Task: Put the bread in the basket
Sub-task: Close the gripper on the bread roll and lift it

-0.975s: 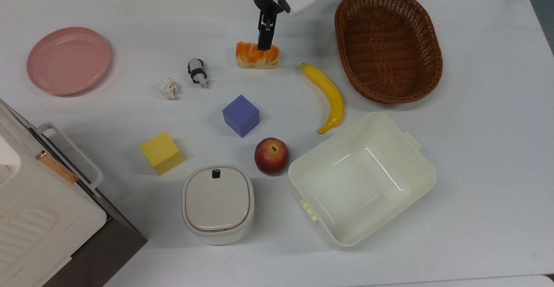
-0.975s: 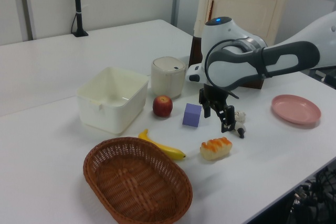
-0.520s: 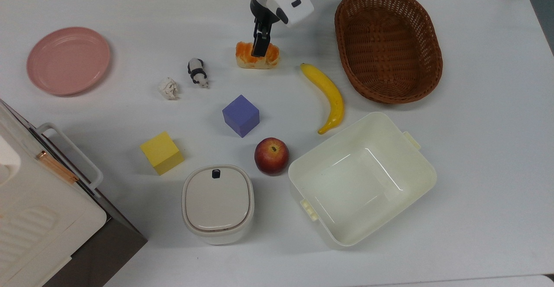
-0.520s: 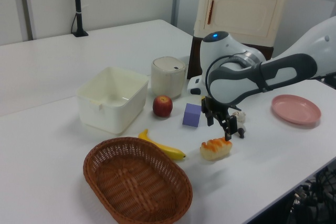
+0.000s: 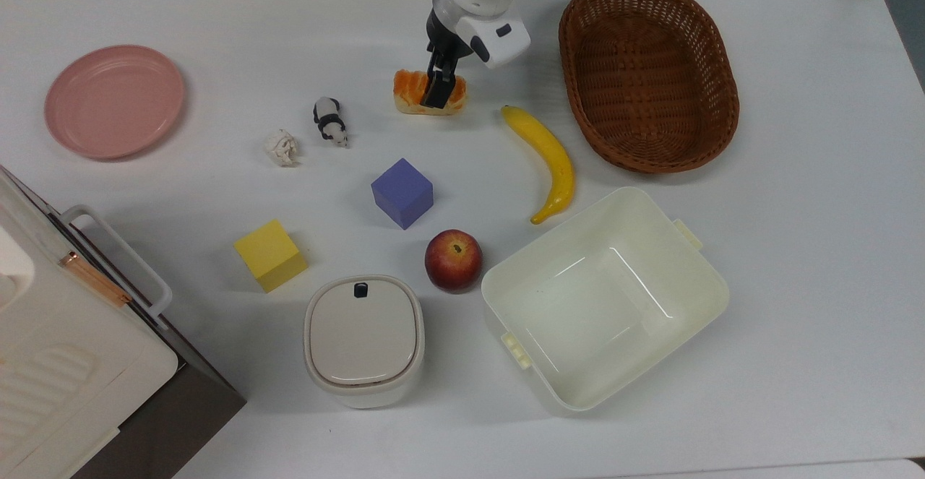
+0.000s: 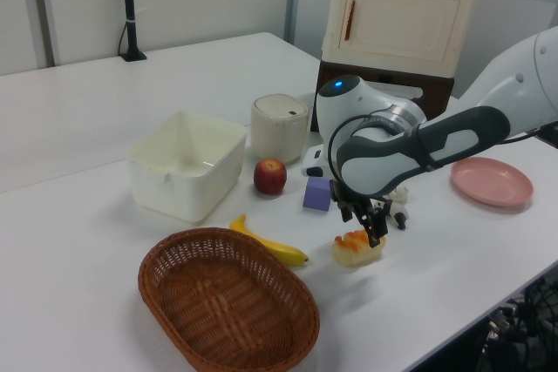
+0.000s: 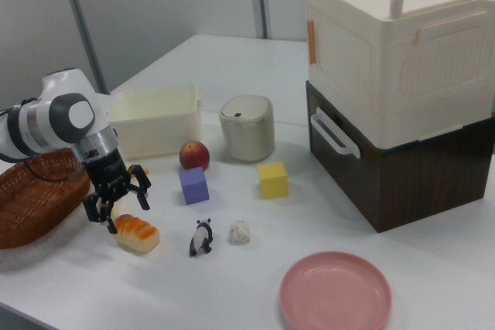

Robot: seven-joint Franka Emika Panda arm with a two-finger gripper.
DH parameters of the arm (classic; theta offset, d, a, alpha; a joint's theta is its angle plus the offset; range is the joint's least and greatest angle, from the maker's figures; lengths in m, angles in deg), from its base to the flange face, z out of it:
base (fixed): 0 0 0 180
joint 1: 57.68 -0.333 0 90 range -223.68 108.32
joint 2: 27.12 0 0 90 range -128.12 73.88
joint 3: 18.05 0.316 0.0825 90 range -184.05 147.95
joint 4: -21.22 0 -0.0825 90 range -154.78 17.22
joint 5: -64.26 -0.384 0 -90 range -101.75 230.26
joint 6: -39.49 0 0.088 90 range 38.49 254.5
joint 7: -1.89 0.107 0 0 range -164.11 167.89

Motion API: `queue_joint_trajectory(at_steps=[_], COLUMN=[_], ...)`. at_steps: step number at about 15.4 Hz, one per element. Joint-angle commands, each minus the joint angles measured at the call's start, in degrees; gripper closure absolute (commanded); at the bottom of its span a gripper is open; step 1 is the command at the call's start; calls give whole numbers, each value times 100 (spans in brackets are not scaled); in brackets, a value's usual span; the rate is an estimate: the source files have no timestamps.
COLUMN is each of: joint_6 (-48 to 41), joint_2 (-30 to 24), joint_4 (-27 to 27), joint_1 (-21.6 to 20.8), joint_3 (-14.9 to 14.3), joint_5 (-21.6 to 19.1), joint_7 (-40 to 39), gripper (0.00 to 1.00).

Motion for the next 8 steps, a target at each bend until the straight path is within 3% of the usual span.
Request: queue_joint_trajectory(at_steps=[1, 8], joint_6=[124, 107], joint_2=[57, 295], joint_4=[-68, -68], joint_1=[-84, -58], joint_3=[-22, -22], joint_5=[243, 569], joint_7=[185, 194], gripper=[0, 0])
